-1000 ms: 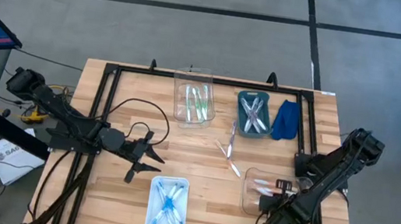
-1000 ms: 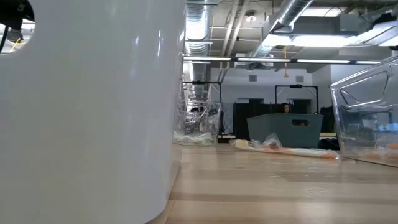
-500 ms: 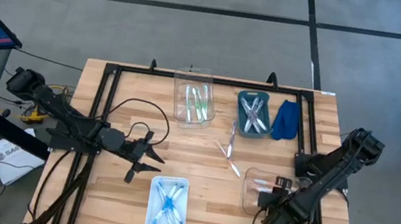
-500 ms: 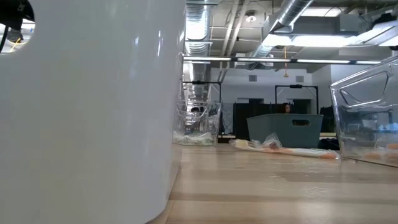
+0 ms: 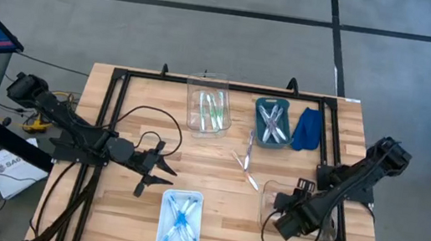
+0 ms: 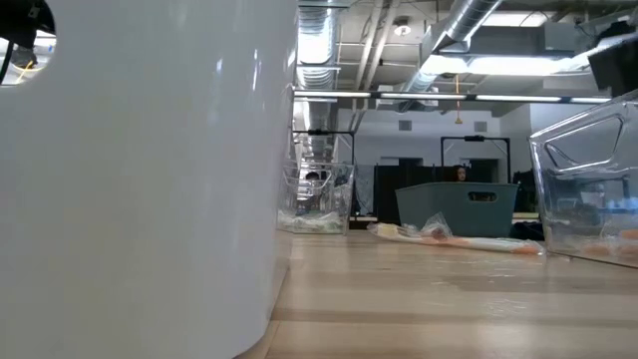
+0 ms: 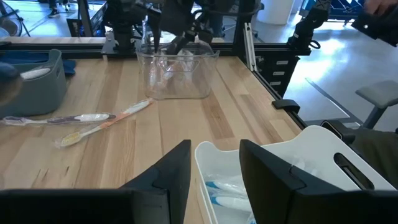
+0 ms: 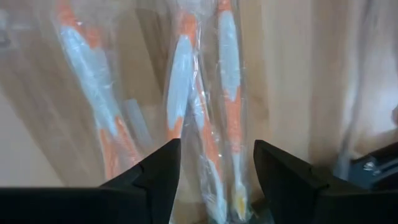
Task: Pick & Place Toothbrushes
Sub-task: Put the purple toothbrush into the green bin
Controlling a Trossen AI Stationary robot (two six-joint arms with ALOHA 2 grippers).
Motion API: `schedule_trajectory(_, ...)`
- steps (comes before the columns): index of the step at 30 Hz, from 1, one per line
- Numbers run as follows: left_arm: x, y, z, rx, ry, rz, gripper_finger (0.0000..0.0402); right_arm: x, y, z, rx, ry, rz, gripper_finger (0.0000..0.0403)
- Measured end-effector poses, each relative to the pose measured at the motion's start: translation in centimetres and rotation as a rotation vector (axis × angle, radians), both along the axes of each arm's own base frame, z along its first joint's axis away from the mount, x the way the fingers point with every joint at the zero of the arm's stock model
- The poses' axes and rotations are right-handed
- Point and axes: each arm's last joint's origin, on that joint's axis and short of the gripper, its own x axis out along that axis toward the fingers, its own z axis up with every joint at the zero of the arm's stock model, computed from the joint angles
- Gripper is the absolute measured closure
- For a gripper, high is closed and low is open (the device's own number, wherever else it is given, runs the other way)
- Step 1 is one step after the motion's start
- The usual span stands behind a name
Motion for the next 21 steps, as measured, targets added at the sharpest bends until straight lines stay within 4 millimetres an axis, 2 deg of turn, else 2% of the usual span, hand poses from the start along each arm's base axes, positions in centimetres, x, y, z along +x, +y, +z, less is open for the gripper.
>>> schedule_trajectory(5,0.0,0.0,0.0,0.0,0.0,0.0,0.0271,0.8,0.5,2.1,-0.005,-0.02,0.055,0.0209)
schedule_trajectory(12,0.0,0.0,0.0,0.0,0.0,0.0,0.0271,2.5,0.8,5.6,-0.083,-0.17,0.114,0.0206)
schedule_trajectory(21,0.0,0.0,0.0,0.0,0.0,0.0,0.0271,5.2,-0.5,8.5,-0.094,-0.248,0.201,0.0213)
